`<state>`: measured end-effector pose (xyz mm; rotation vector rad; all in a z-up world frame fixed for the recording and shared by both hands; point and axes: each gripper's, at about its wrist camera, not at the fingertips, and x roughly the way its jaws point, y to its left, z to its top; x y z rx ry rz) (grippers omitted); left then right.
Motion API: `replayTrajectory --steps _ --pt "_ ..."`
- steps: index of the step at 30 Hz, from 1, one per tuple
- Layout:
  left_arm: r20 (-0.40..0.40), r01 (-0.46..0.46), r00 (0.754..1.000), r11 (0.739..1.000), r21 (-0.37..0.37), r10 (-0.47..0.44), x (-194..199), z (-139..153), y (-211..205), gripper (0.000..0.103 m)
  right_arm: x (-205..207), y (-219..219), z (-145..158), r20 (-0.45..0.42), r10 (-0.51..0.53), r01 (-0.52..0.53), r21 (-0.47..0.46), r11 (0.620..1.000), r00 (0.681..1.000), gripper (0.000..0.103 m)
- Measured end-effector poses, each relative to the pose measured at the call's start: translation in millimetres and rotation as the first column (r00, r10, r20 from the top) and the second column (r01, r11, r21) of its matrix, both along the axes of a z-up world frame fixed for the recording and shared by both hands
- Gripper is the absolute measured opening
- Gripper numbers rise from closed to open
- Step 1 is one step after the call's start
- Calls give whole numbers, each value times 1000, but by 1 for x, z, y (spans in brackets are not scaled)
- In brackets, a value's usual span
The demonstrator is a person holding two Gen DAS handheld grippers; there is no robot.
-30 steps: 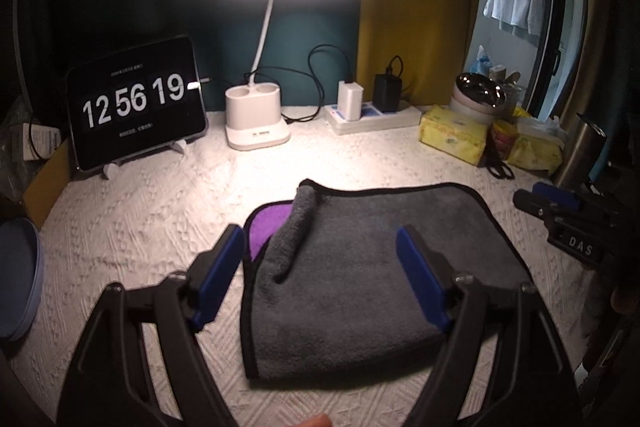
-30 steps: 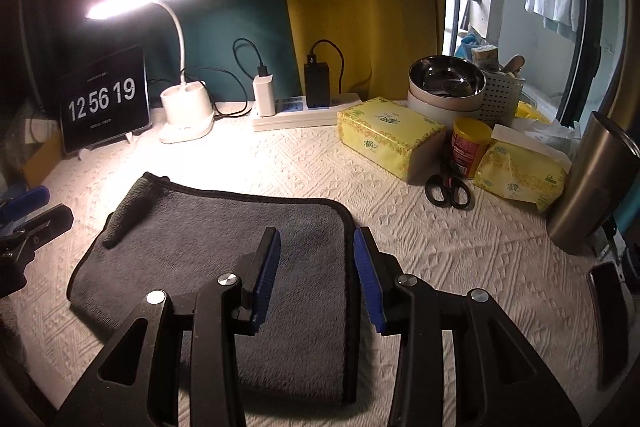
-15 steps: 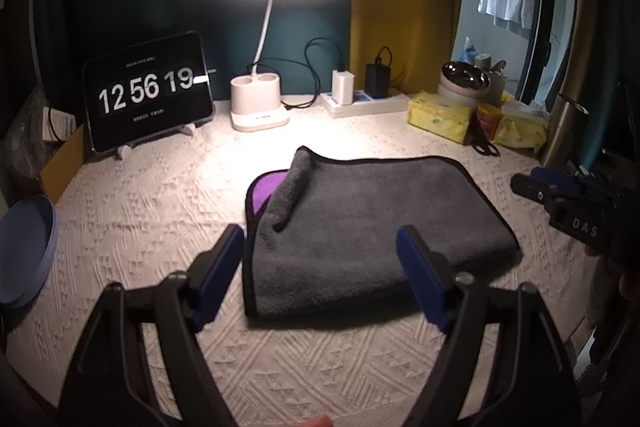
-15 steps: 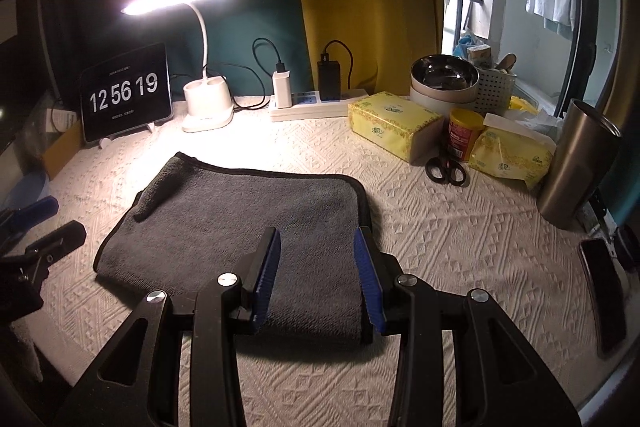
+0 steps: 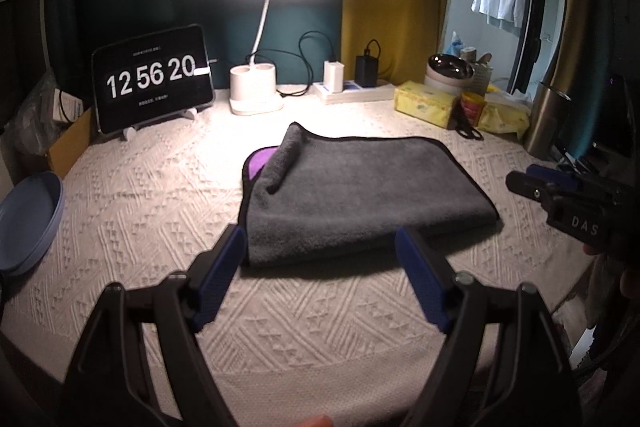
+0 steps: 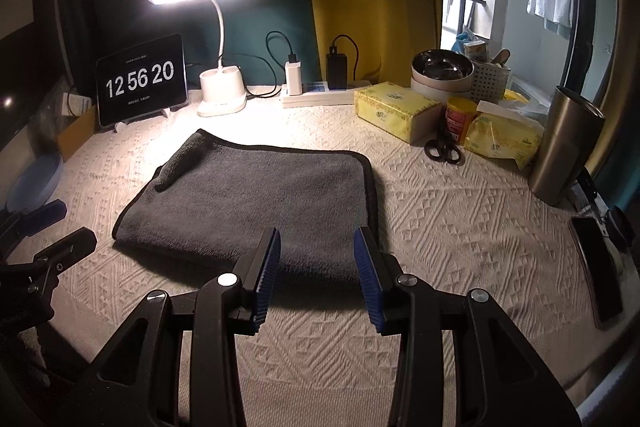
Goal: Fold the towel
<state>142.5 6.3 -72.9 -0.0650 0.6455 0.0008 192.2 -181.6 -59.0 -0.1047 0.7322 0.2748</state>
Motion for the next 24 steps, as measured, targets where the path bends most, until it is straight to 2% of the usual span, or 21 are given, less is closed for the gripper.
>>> replayTrajectory --steps 17,24 --pt "82 9 997 1000 16 -10 -64 21 -6 79 -69 -3 27 95 28 -28 -2 1000 995 41" --pt "162 -10 987 1000 7 9 -90 37 -2 79 -97 -2 50 169 51 -50 -6 999 984 41"
